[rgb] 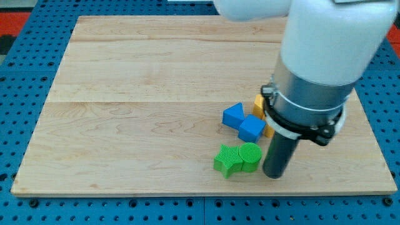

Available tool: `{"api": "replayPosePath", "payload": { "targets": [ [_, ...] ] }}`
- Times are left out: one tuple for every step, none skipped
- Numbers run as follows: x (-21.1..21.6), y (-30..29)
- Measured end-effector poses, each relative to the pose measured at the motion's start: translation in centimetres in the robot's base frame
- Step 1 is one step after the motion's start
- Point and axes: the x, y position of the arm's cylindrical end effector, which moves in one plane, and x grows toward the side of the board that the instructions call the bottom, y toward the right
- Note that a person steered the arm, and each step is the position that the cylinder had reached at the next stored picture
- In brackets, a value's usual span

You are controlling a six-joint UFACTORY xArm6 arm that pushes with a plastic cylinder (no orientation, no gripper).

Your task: Push the green blocks to the bottom center

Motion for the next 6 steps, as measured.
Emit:
{"api": "replayPosePath", "payload": {
  "targets": [
    [-1.4,0.1],
    [-1.6,-2.2],
    [-0.7,-5.9],
    [0.3,-7.5],
    [0.3,-1.3],
    [-2.2,0.2]
  ]
}}
